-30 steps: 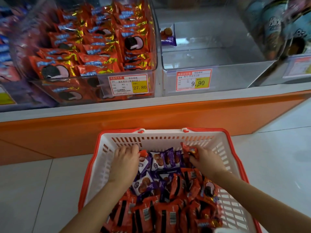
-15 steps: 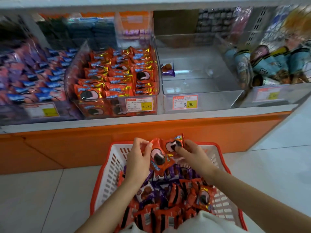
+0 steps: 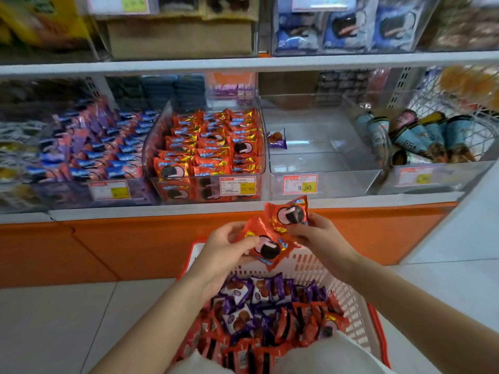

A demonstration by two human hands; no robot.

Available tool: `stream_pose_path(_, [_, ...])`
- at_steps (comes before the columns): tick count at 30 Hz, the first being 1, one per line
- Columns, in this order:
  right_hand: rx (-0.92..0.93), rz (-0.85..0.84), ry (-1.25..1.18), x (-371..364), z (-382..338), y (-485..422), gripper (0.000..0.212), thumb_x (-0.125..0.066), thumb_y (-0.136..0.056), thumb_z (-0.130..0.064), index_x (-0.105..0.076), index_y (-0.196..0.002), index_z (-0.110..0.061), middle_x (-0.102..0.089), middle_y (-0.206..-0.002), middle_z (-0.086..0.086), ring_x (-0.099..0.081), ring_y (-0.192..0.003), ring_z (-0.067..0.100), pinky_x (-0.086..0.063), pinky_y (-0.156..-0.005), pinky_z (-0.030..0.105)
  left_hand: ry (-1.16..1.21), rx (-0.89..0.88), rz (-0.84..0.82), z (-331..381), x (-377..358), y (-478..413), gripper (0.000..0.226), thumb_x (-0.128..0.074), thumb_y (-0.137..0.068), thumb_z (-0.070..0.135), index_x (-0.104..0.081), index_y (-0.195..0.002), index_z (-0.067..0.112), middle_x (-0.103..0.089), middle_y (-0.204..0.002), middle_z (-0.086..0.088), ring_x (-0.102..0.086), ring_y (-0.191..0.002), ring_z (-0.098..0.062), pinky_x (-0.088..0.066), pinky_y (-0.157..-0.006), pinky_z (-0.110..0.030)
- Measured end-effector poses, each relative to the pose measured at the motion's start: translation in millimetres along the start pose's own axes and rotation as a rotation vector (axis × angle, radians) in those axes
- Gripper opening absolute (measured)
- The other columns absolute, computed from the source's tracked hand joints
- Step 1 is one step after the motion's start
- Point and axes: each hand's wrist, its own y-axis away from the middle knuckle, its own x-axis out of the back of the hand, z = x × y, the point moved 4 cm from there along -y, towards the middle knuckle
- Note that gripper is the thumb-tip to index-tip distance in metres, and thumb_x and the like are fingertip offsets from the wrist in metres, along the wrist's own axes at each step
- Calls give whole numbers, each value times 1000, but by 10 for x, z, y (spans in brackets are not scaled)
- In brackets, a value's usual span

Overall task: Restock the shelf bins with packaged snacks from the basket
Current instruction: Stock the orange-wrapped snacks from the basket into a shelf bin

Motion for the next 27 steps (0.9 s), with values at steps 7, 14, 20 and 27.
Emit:
stream_pose_path(7, [93,-59,46,-42,-286,103,24,-69,-83,-26,-69,-107,-21,-73,-100,0,-68,-94,18,-47,-94,36,110,-78,133,350,179,145,10,-58,-93,16,-66,-98,12,-71,-96,-7,-67,-80,-14,-52,-59,-24])
stream_pose_path(14, [166,-93,196,-194,-440,183,28,-60,-92,-28,-61,-119,-21,-70,-107,-3,-66,-101,16,-53,-91,35,395,49,217,602,240,243,18,-56,-95,21,-57,-111,12,-68,-104,-14,-67,-87,-27,-57,-59,-41])
stream_pose_path(20, [244,-31,360,-277,-647,147,26,-57,-92,-32,-52,-117,-28,-62,-110,-4,-59,-100,12,-50,-85,28,380,-46,165,742,233,326,25,-61,-86,-3,-64,-99,18,-70,-101,-8,-66,-95,-22,-54,-83,-40])
stream_pose_path(27, [356,72,585,-380,-912,-99,38,-55,-94,-28,-50,-129,-16,-59,-116,3,-54,-95,12,-43,-67,17,-270,-391,427,818,505,365,46,-74,-81,14,-43,-110,32,-53,-96,20,-53,-80,7,-46,-58,-6])
